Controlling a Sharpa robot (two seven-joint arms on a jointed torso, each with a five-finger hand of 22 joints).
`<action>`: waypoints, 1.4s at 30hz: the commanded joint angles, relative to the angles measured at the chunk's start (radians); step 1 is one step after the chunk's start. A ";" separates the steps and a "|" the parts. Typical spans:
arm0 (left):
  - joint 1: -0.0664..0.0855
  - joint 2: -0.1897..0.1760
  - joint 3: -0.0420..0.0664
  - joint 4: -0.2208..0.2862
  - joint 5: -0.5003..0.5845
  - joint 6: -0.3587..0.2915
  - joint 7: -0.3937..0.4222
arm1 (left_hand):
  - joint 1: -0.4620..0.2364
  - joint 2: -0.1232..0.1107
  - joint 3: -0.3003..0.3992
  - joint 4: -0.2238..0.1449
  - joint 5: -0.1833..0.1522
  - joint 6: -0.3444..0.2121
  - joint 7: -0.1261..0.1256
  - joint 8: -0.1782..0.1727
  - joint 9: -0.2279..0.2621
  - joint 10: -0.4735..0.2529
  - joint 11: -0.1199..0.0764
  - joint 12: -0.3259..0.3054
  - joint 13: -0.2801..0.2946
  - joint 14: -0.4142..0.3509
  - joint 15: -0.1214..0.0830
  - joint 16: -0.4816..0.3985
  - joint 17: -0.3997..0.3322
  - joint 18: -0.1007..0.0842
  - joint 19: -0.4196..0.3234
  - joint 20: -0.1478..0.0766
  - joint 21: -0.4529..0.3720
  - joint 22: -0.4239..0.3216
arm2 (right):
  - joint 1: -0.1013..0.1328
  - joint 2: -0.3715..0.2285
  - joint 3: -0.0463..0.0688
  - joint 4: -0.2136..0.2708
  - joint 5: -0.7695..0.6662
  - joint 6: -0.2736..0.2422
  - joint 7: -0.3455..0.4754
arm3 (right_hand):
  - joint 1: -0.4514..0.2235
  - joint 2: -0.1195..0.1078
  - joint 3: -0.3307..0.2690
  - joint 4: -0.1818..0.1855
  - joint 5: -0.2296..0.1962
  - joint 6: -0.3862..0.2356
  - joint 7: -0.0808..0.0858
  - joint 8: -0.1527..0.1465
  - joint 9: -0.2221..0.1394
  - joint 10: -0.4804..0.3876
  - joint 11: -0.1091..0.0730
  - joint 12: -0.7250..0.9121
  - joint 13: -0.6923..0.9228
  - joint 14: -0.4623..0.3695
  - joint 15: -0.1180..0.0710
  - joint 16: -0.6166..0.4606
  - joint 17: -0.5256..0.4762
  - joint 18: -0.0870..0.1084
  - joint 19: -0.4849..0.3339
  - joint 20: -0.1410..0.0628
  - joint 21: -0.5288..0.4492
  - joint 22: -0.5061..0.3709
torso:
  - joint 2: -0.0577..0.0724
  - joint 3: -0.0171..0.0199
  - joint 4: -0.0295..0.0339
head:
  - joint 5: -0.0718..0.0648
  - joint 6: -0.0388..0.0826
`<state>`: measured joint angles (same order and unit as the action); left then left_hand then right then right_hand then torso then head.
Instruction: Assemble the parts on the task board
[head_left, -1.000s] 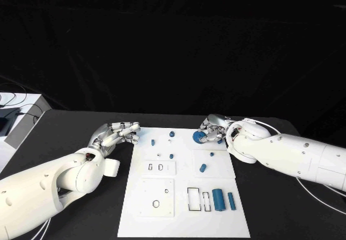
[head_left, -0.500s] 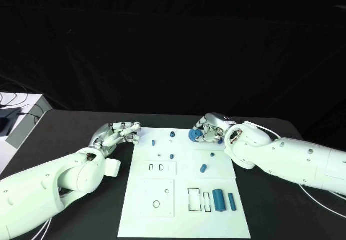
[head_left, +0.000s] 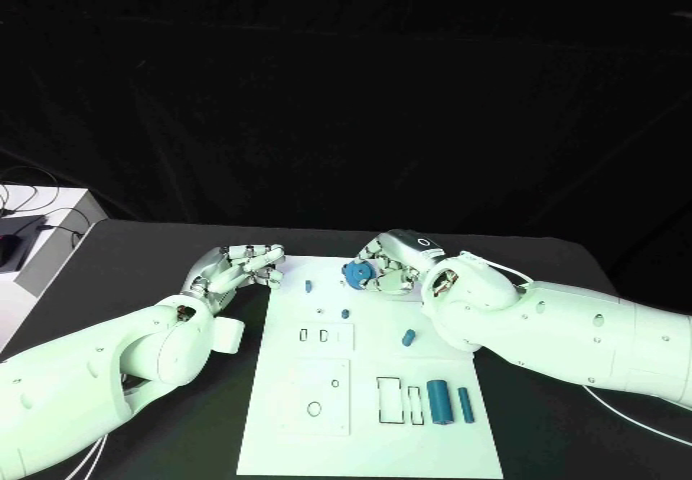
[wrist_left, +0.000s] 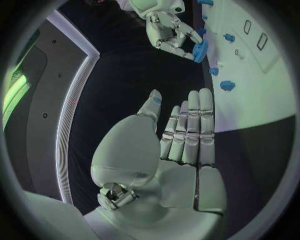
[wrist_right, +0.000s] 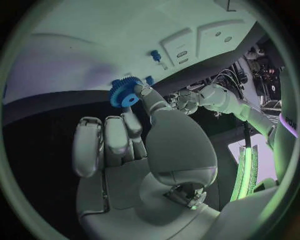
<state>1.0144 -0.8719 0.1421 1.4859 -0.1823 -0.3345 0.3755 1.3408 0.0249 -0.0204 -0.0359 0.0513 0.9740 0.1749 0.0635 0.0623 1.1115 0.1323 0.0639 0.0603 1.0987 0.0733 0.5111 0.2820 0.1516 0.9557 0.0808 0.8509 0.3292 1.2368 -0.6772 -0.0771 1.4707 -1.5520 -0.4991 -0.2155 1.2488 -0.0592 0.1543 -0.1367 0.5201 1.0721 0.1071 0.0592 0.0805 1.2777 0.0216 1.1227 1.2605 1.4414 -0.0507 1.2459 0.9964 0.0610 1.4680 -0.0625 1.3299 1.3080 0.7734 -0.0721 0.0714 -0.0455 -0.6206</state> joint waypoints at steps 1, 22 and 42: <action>0.000 0.003 0.001 0.002 0.000 0.018 0.015 | 0.001 0.009 0.000 -0.009 -0.002 -0.003 -0.002 -0.001 0.000 -0.007 -0.001 -0.004 0.000 -0.006 0.002 -0.002 -0.001 0.007 -0.007 0.001 0.004 -0.002 | -0.007 0.021 -0.001 -0.008 -0.076 -0.038 -0.023 | -0.007 -0.006 0.002 0.010 -0.002 0.017 0.021 0.006 0.001 0.005 -0.005 -0.006 0.003 0.000 -0.005 -0.005 0.002 -0.014 0.051 -0.005 0.003 0.199 | 0.001 -0.0012 0.0037 | 0.000 -0.002; 0.000 -0.006 0.001 0.010 0.000 0.014 0.014 | 0.001 0.009 0.000 -0.009 -0.002 -0.003 -0.002 -0.001 0.000 -0.007 -0.001 -0.004 0.000 -0.006 0.002 -0.002 -0.001 0.007 -0.007 0.001 0.004 -0.002 | -0.035 0.109 -0.007 -0.083 -0.120 -0.027 -0.047 | -0.004 -0.010 0.002 0.012 -0.007 0.016 0.022 0.005 0.001 0.006 -0.005 -0.007 0.005 0.000 -0.005 -0.005 0.004 -0.014 0.051 -0.005 0.002 0.199 | 0.002 -0.0027 0.0061 | 0.011 -0.007; 0.000 -0.009 0.001 0.013 0.000 0.014 0.013 | 0.000 0.009 0.000 -0.011 -0.001 -0.003 -0.003 -0.001 0.000 -0.007 -0.001 -0.004 0.000 -0.007 0.002 -0.001 -0.002 0.007 -0.008 0.001 0.008 -0.007 | -0.038 0.138 -0.009 -0.127 -0.128 0.009 -0.049 | -0.004 -0.013 0.001 0.015 -0.014 0.013 0.023 0.005 0.000 0.005 -0.004 -0.010 0.005 0.000 -0.005 -0.006 0.005 -0.014 0.051 -0.005 0.003 0.199 | 0.002 -0.0016 0.0073 | 0.014 -0.008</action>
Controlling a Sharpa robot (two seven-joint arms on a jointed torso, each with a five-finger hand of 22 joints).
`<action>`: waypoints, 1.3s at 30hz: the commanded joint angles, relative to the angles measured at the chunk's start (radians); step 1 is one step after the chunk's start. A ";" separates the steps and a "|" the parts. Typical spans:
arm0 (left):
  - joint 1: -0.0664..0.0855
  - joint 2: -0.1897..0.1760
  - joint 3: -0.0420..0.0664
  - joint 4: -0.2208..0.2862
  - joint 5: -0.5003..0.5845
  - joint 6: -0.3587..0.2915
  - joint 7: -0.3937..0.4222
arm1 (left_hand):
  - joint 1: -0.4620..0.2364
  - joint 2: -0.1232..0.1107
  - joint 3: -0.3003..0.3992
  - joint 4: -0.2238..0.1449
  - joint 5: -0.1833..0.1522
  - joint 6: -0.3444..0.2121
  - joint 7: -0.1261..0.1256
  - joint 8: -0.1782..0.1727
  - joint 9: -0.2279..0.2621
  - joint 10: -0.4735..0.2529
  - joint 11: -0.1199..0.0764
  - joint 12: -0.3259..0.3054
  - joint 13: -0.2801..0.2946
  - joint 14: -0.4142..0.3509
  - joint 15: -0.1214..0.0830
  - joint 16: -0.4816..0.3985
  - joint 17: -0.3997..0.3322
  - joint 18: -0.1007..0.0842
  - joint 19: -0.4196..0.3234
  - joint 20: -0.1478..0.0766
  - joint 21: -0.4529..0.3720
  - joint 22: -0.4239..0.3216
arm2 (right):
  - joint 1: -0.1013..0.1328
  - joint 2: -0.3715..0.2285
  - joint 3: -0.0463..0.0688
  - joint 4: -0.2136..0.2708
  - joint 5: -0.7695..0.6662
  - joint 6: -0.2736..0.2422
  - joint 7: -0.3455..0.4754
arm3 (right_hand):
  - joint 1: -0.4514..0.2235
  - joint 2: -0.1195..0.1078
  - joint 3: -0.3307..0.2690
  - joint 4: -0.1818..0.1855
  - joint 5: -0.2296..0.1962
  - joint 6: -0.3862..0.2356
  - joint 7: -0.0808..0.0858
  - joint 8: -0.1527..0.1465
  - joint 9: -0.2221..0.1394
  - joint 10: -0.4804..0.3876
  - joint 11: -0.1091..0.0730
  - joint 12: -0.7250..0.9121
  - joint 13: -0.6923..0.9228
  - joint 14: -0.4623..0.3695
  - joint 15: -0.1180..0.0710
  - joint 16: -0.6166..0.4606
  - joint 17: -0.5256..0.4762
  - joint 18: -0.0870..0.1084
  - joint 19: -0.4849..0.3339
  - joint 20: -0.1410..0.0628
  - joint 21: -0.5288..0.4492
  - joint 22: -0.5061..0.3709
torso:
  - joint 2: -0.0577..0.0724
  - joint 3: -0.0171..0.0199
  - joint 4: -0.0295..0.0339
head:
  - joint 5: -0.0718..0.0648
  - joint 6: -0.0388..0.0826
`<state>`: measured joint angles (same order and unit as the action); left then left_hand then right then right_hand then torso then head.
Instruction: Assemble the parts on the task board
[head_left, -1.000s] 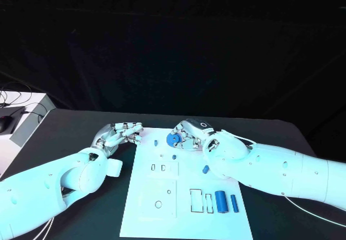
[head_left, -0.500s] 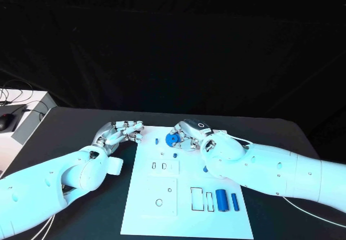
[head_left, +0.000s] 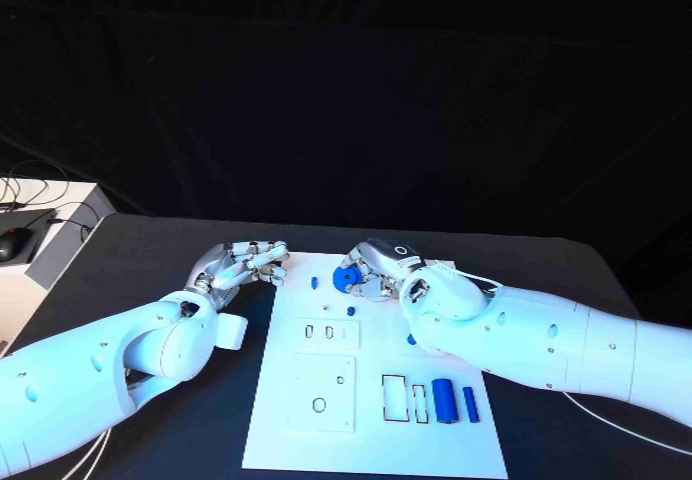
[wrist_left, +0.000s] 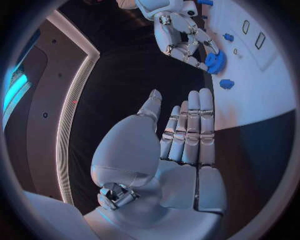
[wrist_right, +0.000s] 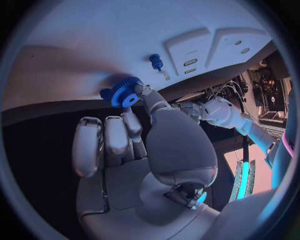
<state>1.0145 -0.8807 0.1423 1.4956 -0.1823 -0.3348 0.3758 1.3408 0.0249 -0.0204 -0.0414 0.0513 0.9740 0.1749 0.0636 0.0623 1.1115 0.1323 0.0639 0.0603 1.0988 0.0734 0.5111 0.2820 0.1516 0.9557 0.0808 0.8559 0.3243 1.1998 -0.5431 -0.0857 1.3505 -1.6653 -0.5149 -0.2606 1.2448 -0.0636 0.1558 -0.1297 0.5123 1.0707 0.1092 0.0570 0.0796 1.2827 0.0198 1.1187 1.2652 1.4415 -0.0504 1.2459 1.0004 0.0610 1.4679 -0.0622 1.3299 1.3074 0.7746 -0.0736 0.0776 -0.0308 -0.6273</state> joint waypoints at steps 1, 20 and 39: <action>0.000 0.000 0.001 0.003 -0.001 0.014 0.013 | 0.000 0.009 0.000 -0.005 -0.001 -0.003 -0.003 -0.001 0.000 -0.007 -0.001 -0.004 0.000 -0.007 0.002 -0.001 -0.002 0.007 -0.008 0.001 0.004 -0.002 | -0.002 0.005 0.000 -0.008 -0.015 0.027 -0.004 | -0.001 -0.009 -0.001 0.009 -0.007 0.013 0.021 0.007 0.001 0.000 -0.002 -0.007 0.000 0.000 -0.005 -0.006 0.001 -0.014 0.051 -0.005 0.003 0.199 | 0.001 -0.0001 0.0016 | -0.001 -0.001; 0.000 -0.004 0.001 0.004 -0.001 0.012 0.012 | 0.000 0.009 0.000 -0.005 -0.001 -0.003 -0.003 -0.001 0.000 -0.007 -0.001 -0.004 0.000 -0.007 0.002 -0.001 -0.002 0.007 -0.008 0.001 0.004 -0.002 | -0.007 0.008 -0.003 -0.019 -0.006 0.020 -0.002 | 0.005 -0.045 -0.043 0.071 -0.092 -0.108 0.054 0.006 -0.011 -0.023 0.022 -0.040 -0.029 0.000 0.014 -0.007 0.003 -0.010 0.050 0.011 -0.005 0.198 | -0.001 0.0005 -0.0009 | 0.005 -0.008; 0.000 -0.003 0.001 -0.002 0.000 0.011 0.013 | -0.001 0.008 -0.001 -0.005 -0.002 -0.013 -0.001 -0.002 0.000 -0.012 0.000 -0.004 -0.001 -0.007 0.002 -0.002 -0.002 0.008 -0.009 0.001 0.005 -0.005 | -0.007 -0.020 -0.003 -0.004 0.040 0.005 0.013 | -0.089 -0.080 -0.029 0.236 -0.028 -0.131 0.057 0.006 -0.012 -0.031 0.027 -0.032 -0.050 -0.002 0.020 0.002 0.003 -0.007 0.051 0.020 -0.004 0.198 | 0.000 0.0007 -0.0020 | 0.006 -0.010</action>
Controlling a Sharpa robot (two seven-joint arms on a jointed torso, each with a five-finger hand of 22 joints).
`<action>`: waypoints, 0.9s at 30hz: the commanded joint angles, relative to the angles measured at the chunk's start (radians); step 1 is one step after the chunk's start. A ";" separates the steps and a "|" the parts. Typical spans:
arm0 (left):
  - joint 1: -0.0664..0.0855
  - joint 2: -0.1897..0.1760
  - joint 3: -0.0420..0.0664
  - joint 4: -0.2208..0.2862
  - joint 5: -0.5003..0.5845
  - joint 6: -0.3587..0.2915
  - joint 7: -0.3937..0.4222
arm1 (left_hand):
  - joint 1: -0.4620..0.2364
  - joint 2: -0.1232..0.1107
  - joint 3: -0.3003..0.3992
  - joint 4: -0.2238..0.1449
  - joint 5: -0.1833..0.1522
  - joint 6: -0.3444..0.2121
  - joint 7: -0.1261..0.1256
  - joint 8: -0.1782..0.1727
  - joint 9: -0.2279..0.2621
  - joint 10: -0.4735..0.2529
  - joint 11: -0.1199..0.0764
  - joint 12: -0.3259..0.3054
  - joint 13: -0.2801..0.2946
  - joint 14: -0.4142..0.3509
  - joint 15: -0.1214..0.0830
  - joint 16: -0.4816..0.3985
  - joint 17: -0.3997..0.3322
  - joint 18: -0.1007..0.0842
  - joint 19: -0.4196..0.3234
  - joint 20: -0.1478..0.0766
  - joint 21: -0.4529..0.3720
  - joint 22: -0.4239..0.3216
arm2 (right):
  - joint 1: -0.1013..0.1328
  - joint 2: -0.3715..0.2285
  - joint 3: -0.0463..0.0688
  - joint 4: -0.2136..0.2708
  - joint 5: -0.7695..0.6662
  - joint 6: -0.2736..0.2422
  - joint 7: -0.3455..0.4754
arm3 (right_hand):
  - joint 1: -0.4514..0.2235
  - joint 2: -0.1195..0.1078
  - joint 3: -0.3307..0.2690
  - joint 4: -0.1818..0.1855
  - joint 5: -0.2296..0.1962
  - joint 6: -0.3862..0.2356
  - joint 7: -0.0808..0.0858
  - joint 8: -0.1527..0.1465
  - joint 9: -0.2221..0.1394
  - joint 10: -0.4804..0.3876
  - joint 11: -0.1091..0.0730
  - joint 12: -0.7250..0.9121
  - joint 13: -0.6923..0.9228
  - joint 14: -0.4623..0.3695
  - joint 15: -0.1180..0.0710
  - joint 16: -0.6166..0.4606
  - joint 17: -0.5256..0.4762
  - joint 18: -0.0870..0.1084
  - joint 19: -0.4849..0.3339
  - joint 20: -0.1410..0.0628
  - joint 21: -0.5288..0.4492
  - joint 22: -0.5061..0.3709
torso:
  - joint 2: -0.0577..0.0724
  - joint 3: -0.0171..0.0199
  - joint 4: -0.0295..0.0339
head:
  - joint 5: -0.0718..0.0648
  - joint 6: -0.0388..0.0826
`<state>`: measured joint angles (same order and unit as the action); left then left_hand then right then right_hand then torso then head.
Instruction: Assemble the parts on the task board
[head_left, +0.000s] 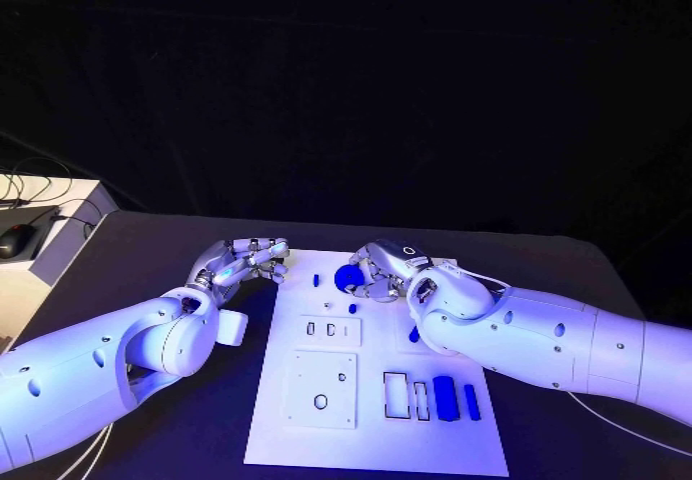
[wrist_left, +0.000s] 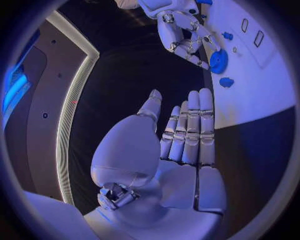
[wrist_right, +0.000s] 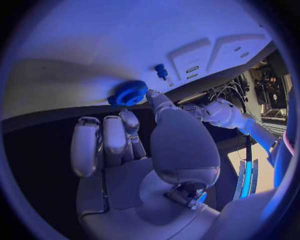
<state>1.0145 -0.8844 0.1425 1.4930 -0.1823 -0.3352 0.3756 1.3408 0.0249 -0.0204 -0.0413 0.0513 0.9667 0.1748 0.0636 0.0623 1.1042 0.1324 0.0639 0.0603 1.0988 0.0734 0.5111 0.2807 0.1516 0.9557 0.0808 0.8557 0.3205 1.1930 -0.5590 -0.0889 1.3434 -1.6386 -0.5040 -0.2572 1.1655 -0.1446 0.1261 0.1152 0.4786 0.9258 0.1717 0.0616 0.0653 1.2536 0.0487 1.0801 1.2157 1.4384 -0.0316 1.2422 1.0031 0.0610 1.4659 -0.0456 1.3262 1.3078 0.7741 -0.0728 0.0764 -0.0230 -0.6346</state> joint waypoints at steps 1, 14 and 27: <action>0.000 0.001 0.001 0.000 0.000 0.012 0.013 | -0.001 0.008 -0.001 -0.005 -0.002 -0.006 -0.001 -0.002 0.000 -0.004 0.000 -0.004 -0.001 -0.007 0.002 -0.002 -0.001 0.008 -0.009 0.001 0.005 -0.002 | 0.000 -0.006 0.000 0.004 0.015 -0.004 0.010 | -0.015 0.005 0.000 -0.009 0.007 0.023 -0.006 0.001 0.002 -0.001 -0.003 0.007 0.001 0.001 0.000 0.006 0.000 -0.007 0.054 0.003 0.000 0.198 | 0.001 -0.0003 -0.0007 | -0.003 -0.003; 0.000 0.001 0.001 -0.002 0.000 0.011 0.014 | -0.001 0.008 0.000 -0.005 -0.002 -0.010 0.000 -0.002 -0.001 -0.006 0.001 -0.004 -0.001 -0.008 0.003 -0.002 -0.001 0.008 -0.010 0.002 0.006 -0.004 | 0.000 -0.017 0.000 0.004 0.037 0.038 0.018 | -0.073 0.102 -0.013 -0.039 0.048 0.067 -0.020 0.003 0.003 0.010 -0.012 0.016 0.014 0.002 -0.008 0.007 0.001 -0.010 0.054 -0.004 0.004 0.199 | 0.000 -0.0008 0.0000 | -0.002 -0.005; 0.000 0.000 0.001 -0.003 0.000 0.008 0.014 | -0.001 0.007 0.000 -0.005 -0.002 -0.013 0.000 -0.002 -0.001 -0.008 0.002 -0.004 0.000 -0.009 0.003 -0.002 -0.002 0.008 -0.010 0.002 0.007 -0.006 | -0.001 -0.021 -0.001 0.002 0.046 0.079 0.019 | -0.092 0.106 -0.017 -0.035 0.050 0.075 -0.023 0.003 0.003 0.015 -0.013 0.019 0.021 0.002 -0.010 0.006 0.001 -0.010 0.054 -0.007 0.005 0.199 | -0.001 -0.0016 0.0001 | -0.003 -0.004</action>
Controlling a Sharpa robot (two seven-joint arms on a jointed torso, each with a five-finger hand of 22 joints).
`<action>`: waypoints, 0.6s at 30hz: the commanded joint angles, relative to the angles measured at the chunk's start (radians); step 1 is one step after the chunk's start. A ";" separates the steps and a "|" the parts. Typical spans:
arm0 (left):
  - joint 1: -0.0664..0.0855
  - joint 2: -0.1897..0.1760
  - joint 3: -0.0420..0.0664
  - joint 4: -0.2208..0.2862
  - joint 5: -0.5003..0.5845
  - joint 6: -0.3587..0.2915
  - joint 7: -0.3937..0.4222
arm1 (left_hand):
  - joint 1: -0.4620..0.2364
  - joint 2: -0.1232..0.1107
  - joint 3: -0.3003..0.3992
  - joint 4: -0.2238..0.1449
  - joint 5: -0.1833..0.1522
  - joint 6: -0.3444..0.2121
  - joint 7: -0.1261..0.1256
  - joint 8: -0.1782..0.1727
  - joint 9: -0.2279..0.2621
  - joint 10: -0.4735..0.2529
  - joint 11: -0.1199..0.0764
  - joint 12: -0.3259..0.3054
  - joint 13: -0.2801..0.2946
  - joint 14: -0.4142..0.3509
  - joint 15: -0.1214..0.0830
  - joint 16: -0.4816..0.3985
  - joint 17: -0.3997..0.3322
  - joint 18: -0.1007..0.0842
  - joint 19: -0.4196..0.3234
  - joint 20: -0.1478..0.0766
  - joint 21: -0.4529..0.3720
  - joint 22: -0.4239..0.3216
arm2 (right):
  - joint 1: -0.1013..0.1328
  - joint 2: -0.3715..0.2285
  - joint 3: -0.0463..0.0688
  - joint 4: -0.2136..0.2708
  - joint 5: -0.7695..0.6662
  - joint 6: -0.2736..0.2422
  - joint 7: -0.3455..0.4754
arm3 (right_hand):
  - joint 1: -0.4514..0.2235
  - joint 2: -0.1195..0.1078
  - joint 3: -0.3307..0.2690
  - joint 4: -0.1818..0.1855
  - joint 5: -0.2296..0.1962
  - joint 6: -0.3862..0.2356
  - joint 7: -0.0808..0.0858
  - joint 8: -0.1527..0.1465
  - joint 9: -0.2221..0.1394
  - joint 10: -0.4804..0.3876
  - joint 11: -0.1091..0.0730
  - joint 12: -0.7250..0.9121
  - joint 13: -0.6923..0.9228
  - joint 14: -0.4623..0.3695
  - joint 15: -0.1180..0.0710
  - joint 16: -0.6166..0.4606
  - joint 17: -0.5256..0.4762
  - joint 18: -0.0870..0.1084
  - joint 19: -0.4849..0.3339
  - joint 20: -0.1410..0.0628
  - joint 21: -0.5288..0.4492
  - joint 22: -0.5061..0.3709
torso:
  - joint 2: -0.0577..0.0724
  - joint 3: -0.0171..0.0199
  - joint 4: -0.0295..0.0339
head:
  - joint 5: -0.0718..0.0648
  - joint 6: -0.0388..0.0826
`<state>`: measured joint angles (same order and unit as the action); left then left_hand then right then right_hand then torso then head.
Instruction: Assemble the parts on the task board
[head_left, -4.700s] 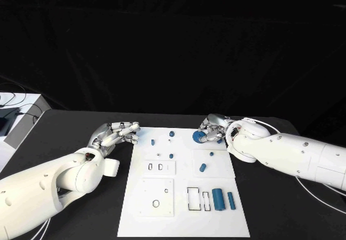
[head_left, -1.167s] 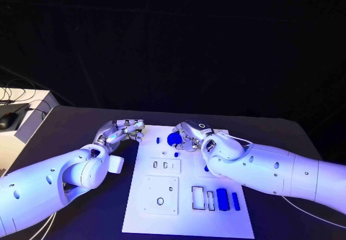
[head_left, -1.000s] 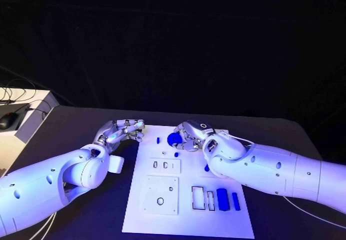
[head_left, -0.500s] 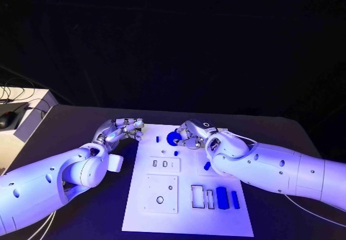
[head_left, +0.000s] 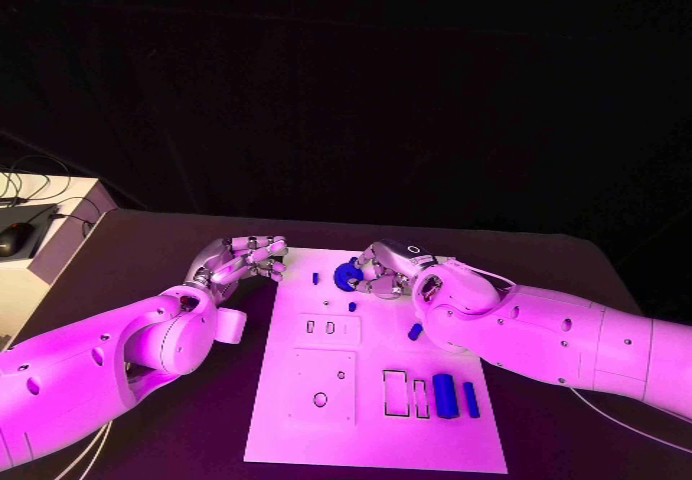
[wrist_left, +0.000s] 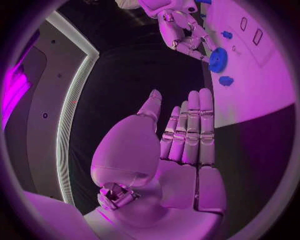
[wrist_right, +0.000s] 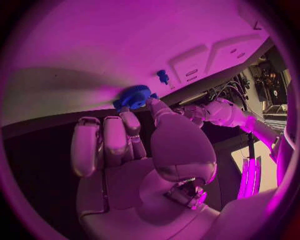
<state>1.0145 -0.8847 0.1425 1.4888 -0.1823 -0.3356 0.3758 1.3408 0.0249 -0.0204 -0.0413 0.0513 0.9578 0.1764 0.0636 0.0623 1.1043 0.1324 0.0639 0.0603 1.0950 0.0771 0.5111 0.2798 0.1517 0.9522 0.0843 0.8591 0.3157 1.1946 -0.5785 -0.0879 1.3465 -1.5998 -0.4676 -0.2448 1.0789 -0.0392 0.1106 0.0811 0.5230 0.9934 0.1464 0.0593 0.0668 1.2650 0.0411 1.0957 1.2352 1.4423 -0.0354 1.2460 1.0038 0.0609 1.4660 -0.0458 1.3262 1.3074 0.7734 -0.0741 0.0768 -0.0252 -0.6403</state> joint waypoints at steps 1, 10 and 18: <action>0.000 0.000 0.001 0.001 0.000 0.008 0.014 | -0.001 0.007 0.000 -0.005 -0.002 -0.004 -0.001 -0.002 -0.001 -0.008 0.002 -0.004 0.000 -0.005 0.000 -0.002 -0.001 0.008 -0.006 -0.001 0.004 -0.001 | -0.002 -0.002 -0.003 -0.001 0.008 0.046 0.006 | -0.006 0.000 -0.002 0.000 0.005 0.007 0.002 0.005 0.001 0.004 -0.006 0.003 0.001 -0.002 -0.006 0.003 0.000 -0.010 0.054 -0.006 0.005 0.200 | 0.000 -0.0002 -0.0004 | 0.000 0.002; 0.000 -0.002 0.001 0.002 0.000 0.007 0.015 | -0.001 0.007 0.000 -0.005 -0.002 -0.004 -0.001 -0.002 -0.001 -0.008 0.002 -0.004 0.000 -0.005 0.000 -0.002 -0.001 0.008 -0.006 -0.001 0.004 -0.001 | -0.004 -0.014 -0.005 0.007 0.008 0.054 0.005 | -0.010 0.001 -0.002 0.003 0.006 0.006 0.002 0.005 0.001 0.003 -0.006 0.002 0.002 -0.002 -0.006 0.003 0.000 -0.010 0.054 -0.007 0.005 0.199 | 0.000 0.0001 -0.0009 | -0.001 0.001; 0.000 -0.004 0.001 0.001 0.000 0.006 0.016 | 0.000 0.007 0.001 -0.006 -0.001 -0.005 -0.001 -0.002 -0.001 -0.009 0.002 -0.004 0.000 -0.006 0.000 -0.002 -0.001 0.009 -0.007 -0.001 0.005 -0.003 | -0.007 -0.041 -0.005 0.036 0.003 -0.011 0.011 | -0.007 0.001 0.002 0.000 0.010 0.006 0.002 0.005 0.001 0.005 -0.006 0.003 0.005 -0.001 -0.006 0.003 0.000 -0.010 0.054 -0.007 0.005 0.199 | 0.001 0.0013 -0.0007 | -0.002 0.004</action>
<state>1.0144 -0.8888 0.1426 1.4896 -0.1822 -0.3364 0.3765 1.3408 0.0249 -0.0204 -0.0413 0.0513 0.9578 0.1764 0.0636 0.0623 1.1007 0.1360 0.0639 0.0603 1.0950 0.0771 0.5111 0.2799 0.1517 0.9523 0.0843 0.8589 0.3134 1.1887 -0.6160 -0.0926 1.3803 -1.5928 -0.4459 -0.2409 1.0791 -0.0394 0.1106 0.0811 0.5288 0.9951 0.1446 0.0695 0.0690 1.2685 0.0376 1.0956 1.2387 1.4421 -0.0356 1.2459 1.0036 0.0609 1.4660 -0.0458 1.3262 1.3081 0.7741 -0.0735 0.0761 -0.0264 -0.6369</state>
